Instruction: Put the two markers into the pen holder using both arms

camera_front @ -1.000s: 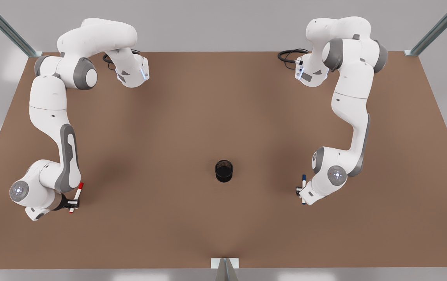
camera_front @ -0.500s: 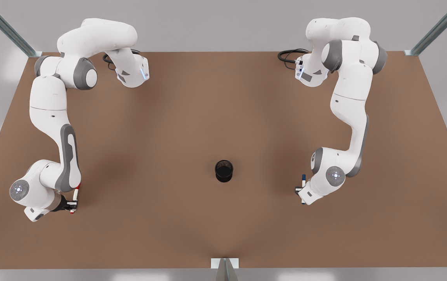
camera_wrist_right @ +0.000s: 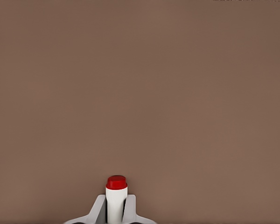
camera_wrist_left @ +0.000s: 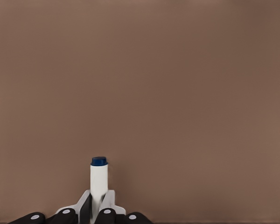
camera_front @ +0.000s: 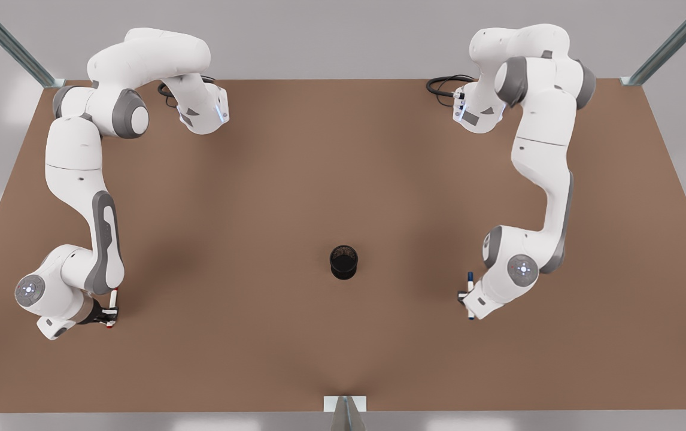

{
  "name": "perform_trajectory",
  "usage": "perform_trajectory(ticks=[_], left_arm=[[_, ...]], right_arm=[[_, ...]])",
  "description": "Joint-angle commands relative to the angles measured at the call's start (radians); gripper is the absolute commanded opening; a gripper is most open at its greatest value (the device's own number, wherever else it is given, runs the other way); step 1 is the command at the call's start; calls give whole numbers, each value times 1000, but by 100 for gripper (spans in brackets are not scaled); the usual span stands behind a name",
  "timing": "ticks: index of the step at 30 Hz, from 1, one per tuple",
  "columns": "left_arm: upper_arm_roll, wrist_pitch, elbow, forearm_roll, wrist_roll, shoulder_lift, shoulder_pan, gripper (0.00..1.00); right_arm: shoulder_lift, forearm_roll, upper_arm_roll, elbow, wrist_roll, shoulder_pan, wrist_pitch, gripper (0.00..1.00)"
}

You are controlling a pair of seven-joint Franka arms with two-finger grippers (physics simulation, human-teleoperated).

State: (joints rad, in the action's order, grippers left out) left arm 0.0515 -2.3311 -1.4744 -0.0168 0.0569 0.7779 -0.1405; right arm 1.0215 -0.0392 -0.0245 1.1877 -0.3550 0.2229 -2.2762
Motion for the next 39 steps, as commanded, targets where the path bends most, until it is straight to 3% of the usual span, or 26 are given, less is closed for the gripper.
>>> perform_trajectory(ticks=[1,3,5,6,10,12,16,24,29,39], left_arm=[[2,130,9,18,-152,-51,4,21],[5,188,8,20,-220,-120,-24,21],[80,234,16,52,-296,-161,-11,21],[88,285,65,196,-446,-161,-14,21],[166,329,164,455,-978,-190,-13,21],[209,257,184,534,-1233,-198,-14,21],[314,-92,172,604,-1520,-187,-70,21],[321,-551,-6,615,-1626,-161,-211,21],[343,-626,-113,724,-1620,-161,-225,21],[341,-741,-103,752,-1626,-101,-280,21]], right_arm=[[-1,2,0,0,-24,0,-6,27],[-8,2,0,-5,-21,-3,3,25],[-34,4,2,-5,-12,-17,49,25],[-54,12,3,-7,-10,-22,81,25],[-228,22,-2,-13,68,-100,300,25],[-382,68,8,-16,160,-155,409,25],[-638,68,11,38,237,-180,642,25],[-650,91,20,67,269,-189,636,25],[-649,91,25,67,269,-191,635,25],[-660,93,58,62,284,-189,636,25]])
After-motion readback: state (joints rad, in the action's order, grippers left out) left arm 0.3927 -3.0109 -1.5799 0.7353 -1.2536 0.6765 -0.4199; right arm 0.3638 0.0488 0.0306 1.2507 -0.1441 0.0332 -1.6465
